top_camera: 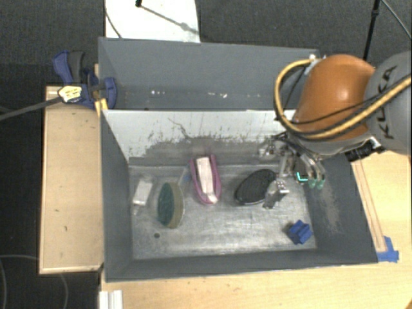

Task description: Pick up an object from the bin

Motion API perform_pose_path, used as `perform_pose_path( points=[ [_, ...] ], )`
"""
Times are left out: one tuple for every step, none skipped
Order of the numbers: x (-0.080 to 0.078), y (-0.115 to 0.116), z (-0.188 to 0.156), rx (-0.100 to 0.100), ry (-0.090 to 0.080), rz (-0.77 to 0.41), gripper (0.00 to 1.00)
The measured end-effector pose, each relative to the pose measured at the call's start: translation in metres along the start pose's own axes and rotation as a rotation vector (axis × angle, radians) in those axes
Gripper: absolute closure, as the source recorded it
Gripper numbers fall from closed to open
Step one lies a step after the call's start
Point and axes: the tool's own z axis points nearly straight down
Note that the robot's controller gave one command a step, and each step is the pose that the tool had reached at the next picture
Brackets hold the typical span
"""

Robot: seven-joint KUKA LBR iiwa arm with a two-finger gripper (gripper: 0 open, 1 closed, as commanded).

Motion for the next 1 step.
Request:
perform_pose_path(
  points=[
    [-0.0355, 0.0078, 0.0988, 0.0, -0.001, -0.124, 0.0]
  ],
)
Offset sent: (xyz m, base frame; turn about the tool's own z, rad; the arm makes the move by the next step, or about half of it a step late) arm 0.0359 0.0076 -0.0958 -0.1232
